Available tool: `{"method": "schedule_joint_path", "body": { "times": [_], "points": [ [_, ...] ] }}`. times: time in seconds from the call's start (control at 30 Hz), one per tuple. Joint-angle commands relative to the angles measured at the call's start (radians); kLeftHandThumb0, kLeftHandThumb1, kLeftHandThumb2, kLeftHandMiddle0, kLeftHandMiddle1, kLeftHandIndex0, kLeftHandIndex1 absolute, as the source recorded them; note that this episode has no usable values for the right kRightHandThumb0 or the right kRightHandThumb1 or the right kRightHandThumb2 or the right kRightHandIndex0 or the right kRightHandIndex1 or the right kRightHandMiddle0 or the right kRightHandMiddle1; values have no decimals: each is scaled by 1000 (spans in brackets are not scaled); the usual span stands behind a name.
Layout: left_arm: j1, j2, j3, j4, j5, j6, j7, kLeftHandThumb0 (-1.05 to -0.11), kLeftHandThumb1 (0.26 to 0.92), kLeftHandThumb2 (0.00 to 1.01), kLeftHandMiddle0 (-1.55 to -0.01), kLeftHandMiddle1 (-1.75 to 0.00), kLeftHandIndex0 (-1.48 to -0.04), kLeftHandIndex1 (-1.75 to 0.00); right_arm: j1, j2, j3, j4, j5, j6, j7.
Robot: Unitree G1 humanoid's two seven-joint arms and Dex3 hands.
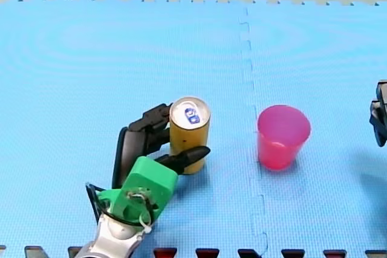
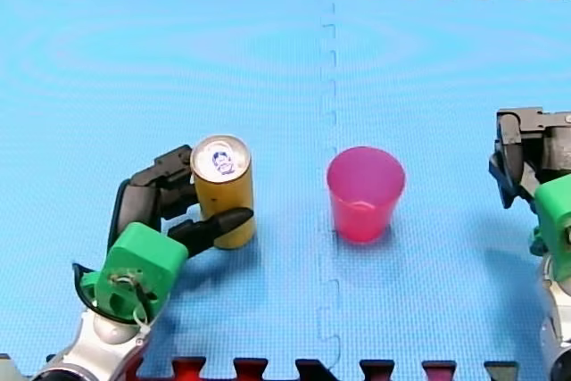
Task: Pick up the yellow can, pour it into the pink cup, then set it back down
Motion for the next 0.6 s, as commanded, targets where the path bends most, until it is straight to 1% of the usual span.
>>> {"method": "schedule_joint_path", "body": {
  "times": [0.0, 0.2, 0.33, 0.57],
  "points": [
    [6, 10, -2, 6, 4, 24, 4, -369, 821, 0, -1278, 0, -1191, -2, 1, -4, -1, -2, 3, -4, -2],
    [5, 11, -5, 5, 3, 31, 4, -367, 819, 0, -1272, 0, -1193, -2, -2, -4, -2, 4, 4, -3, 1],
    [6, 13, -7, 4, 3, 32, 5, -367, 819, 0, -1273, -1, -1195, -2, -1, -4, -4, 4, 8, -4, 6],
    [6, 15, -7, 3, 0, 32, 1, -365, 819, 0, -1274, -1, -1196, -1, 0, -5, -5, 5, 9, -10, 10]
  ]
}}
